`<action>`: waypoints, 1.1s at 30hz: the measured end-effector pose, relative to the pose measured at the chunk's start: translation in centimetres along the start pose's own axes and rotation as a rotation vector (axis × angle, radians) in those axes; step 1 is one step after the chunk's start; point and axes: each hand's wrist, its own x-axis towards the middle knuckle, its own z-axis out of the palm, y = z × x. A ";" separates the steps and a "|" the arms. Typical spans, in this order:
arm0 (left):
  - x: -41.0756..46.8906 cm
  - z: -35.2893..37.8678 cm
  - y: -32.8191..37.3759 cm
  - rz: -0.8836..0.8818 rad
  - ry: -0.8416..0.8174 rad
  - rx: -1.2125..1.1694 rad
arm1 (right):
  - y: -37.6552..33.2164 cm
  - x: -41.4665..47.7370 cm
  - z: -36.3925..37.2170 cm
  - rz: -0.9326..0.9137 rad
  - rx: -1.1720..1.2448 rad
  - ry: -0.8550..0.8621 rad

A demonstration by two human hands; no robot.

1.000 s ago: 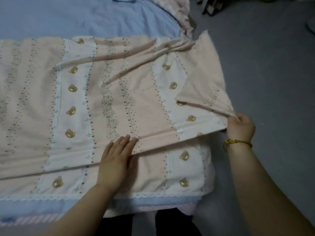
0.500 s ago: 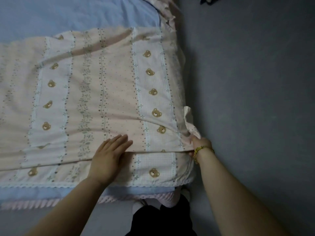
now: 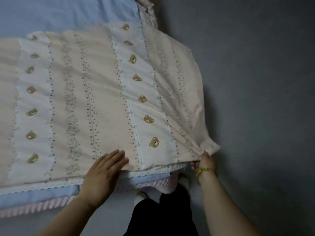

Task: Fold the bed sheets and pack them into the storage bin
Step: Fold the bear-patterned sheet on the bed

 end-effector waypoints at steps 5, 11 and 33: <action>0.0 0.0 0.4 0.052 0.010 0.015 | -0.4 0.0 0.0 0.084 0.006 -0.066; 2.4 0.5 2.4 0.121 0.060 0.009 | -2.5 -0.4 -1.1 -0.090 0.050 -0.012; 8.5 4.5 8.7 0.376 0.008 0.218 | 3.0 -3.2 -0.8 0.241 0.284 -0.356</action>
